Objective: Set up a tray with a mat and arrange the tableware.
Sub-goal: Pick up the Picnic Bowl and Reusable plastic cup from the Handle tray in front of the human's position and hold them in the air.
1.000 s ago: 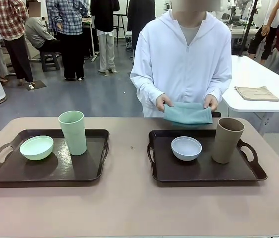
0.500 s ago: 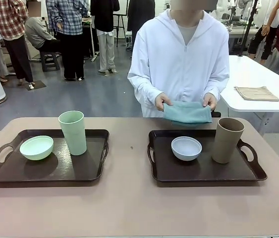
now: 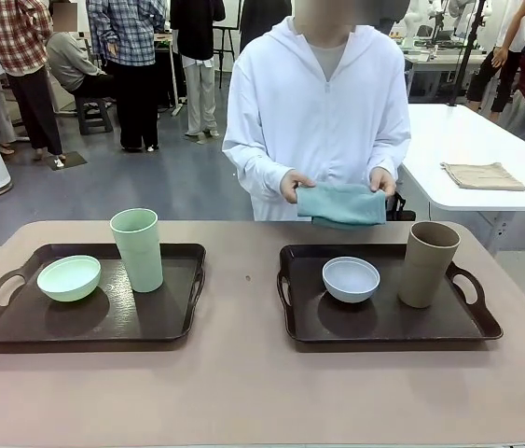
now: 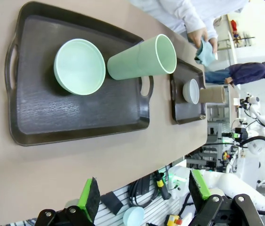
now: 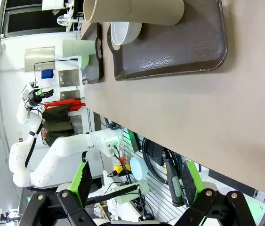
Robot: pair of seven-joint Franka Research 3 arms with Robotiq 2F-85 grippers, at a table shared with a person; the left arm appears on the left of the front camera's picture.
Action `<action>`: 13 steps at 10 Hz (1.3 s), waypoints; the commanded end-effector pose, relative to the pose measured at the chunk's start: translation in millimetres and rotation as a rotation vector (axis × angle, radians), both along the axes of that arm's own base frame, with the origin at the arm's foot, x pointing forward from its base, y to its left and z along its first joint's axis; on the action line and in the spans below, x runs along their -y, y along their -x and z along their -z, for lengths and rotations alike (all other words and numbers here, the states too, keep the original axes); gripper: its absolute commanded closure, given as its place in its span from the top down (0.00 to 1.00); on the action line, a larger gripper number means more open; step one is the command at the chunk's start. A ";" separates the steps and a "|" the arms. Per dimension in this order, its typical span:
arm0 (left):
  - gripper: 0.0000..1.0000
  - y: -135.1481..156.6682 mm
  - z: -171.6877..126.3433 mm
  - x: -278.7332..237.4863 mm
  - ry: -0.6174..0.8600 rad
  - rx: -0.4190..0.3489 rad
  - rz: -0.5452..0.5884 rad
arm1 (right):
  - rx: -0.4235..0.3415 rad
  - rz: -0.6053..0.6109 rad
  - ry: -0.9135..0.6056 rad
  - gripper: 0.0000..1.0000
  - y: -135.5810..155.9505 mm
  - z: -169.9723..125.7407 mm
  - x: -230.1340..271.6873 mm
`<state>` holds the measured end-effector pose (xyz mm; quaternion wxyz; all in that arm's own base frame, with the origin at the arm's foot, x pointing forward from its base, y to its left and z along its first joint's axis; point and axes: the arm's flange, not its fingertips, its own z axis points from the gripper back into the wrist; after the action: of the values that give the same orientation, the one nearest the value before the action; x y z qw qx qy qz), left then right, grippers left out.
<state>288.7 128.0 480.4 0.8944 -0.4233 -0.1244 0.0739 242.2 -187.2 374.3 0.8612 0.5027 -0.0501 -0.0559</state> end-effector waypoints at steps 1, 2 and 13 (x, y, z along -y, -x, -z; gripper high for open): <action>1.00 0.8 1.0 -2.2 0.002 0.006 0.010 | 0.002 0.007 -0.006 1.00 -0.4 0.1 0.5; 1.00 0.8 1.0 -2.2 0.002 0.006 0.010 | 0.002 0.007 -0.006 1.00 -0.4 0.1 0.5; 1.00 -77.3 -106.7 224.3 -0.454 -0.030 0.140 | 0.392 -0.437 0.513 1.00 -141.7 -15.5 -0.5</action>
<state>348.9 -79.6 587.9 0.9594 -0.2607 -0.1053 -0.0207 377.5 -183.6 399.7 0.9305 0.2846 -0.1125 0.2012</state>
